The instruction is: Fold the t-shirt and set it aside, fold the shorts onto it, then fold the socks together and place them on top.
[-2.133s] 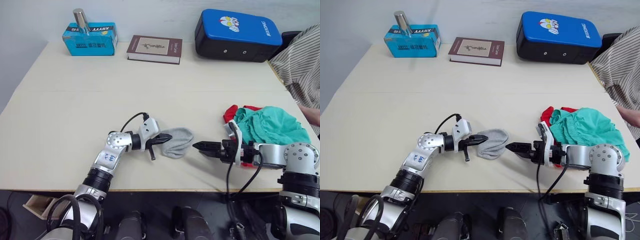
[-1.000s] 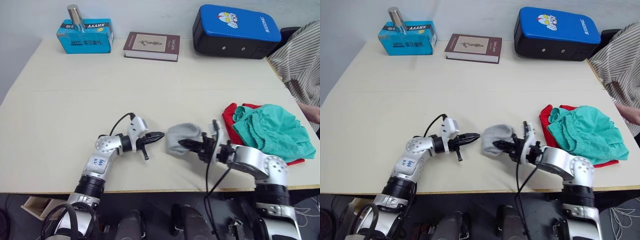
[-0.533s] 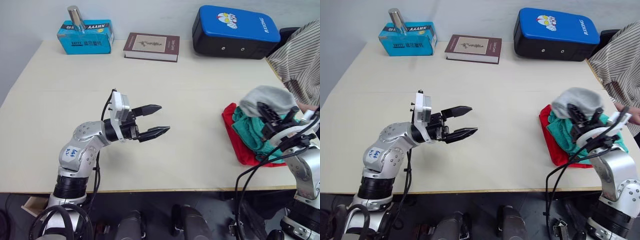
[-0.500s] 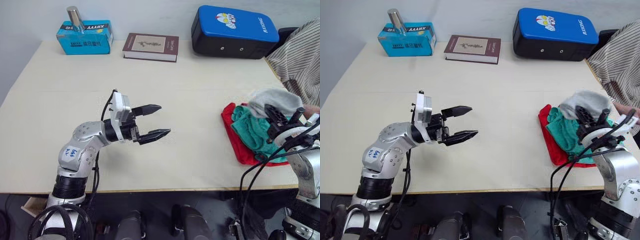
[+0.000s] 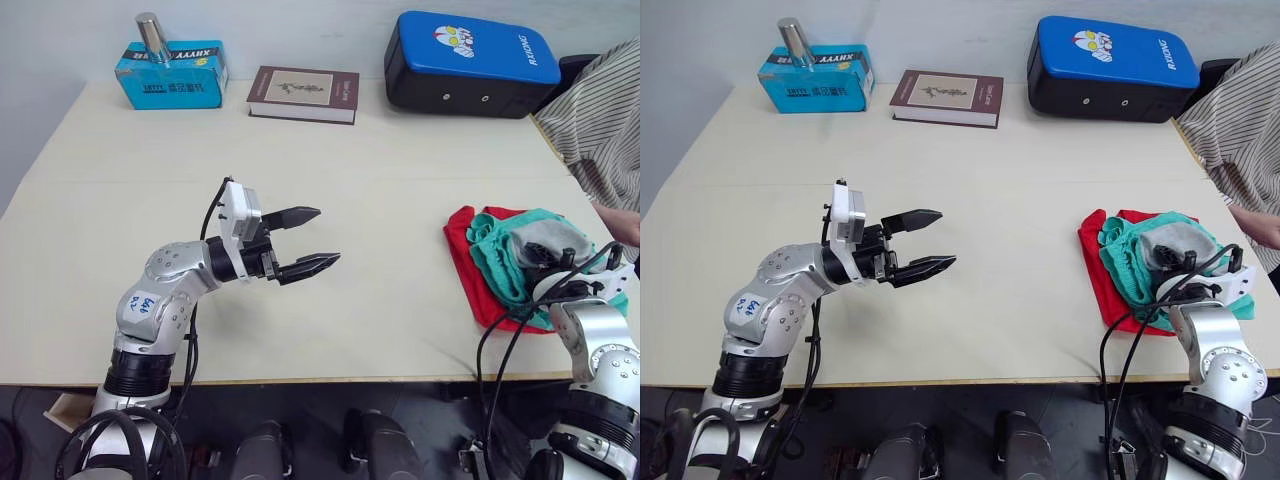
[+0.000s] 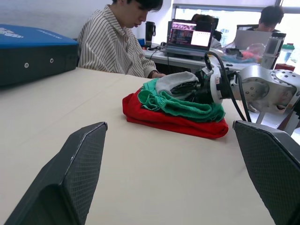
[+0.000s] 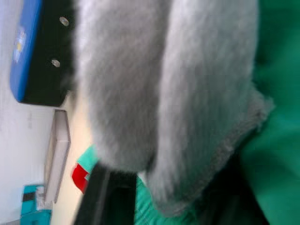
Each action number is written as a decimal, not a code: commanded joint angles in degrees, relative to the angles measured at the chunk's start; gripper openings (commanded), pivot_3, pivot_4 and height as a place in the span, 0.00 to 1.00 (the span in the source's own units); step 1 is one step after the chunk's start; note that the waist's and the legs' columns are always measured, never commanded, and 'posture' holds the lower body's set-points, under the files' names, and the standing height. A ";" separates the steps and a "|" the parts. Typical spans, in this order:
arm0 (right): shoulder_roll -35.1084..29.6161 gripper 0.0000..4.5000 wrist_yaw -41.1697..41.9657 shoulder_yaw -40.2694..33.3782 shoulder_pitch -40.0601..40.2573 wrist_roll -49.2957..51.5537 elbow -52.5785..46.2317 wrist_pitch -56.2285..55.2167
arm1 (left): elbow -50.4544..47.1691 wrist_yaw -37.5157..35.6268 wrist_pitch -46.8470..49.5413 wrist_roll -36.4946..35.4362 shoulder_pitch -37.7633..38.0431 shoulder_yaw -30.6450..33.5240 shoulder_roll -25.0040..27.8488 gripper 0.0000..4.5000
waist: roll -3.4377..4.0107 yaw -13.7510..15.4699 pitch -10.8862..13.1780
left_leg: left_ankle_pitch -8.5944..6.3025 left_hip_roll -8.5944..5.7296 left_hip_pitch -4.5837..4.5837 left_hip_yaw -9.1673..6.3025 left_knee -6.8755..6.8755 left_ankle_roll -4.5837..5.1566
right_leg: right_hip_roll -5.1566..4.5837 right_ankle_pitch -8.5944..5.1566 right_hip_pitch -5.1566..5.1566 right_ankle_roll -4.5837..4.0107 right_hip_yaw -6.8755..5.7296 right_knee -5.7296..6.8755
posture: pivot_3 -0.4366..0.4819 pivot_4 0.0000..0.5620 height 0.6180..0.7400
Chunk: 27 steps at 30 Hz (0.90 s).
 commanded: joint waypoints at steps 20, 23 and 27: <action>-45.67 0.99 82.82 9.89 37.40 -52.99 -22.70 -19.68 | 4.85 -5.13 -19.21 11.04 18.55 9.90 15.38 1.00 | 0.02 0.99 0.36 | -0.57 0.56 0.08 0.10 -0.08 -0.09 | 0.87 0.06 0.00 0.12 0.23 -0.62 | 0.48 0.27 1.00; -39.21 0.99 86.54 25.96 21.26 -61.89 -19.98 -28.32 | 4.15 -2.81 -22.74 13.73 23.76 13.03 16.53 1.00 | -0.10 0.92 0.47 | -0.51 0.54 0.09 0.20 -0.05 -0.21 | 0.82 0.11 -0.06 0.00 0.31 -0.60 | 0.48 0.27 1.00; -26.97 0.99 91.37 40.04 7.05 -72.99 -9.52 -42.50 | 3.37 -0.34 -28.36 17.96 30.42 15.20 16.97 1.00 | -0.22 1.01 0.54 | -0.51 0.54 0.10 0.28 0.02 -0.20 | 0.74 0.14 -0.10 -0.10 0.37 -0.52 | 0.48 0.27 1.00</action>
